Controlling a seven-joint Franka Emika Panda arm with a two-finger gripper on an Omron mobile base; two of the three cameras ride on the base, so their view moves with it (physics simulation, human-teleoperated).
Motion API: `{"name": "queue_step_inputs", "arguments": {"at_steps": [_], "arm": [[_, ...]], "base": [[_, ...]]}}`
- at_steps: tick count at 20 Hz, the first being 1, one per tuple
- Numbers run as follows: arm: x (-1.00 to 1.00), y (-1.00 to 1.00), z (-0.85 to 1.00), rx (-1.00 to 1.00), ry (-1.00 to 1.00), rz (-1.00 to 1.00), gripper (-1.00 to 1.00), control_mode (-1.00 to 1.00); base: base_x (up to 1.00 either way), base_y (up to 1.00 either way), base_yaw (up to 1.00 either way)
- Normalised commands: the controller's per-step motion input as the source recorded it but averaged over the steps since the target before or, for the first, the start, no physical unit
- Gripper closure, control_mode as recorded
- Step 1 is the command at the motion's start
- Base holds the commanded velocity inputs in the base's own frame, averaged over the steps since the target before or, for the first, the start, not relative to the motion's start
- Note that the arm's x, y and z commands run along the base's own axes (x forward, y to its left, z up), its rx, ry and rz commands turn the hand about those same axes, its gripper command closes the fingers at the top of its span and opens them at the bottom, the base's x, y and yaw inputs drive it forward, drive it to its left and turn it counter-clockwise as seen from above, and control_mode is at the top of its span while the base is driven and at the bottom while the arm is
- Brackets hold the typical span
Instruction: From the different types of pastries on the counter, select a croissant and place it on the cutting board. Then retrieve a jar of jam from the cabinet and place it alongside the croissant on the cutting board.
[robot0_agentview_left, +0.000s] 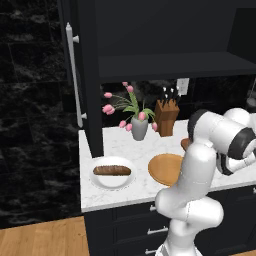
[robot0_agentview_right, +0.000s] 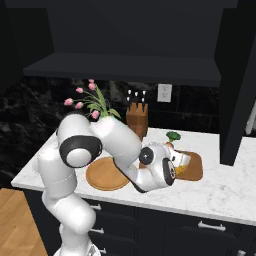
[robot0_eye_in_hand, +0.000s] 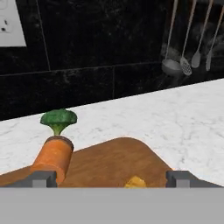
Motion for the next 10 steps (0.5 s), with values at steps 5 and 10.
{"name": "queue_step_inputs", "arguments": {"at_steps": [5,10], "arm": [[-1.0,0.0,1.0,-0.02,-0.71,0.12,-1.0,-1.0],[-1.0,0.0,1.0,-0.03,-0.69,0.16,-1.0,-1.0]], "base": [[0.0,0.0,0.0],[0.0,0.0,0.0]]}}
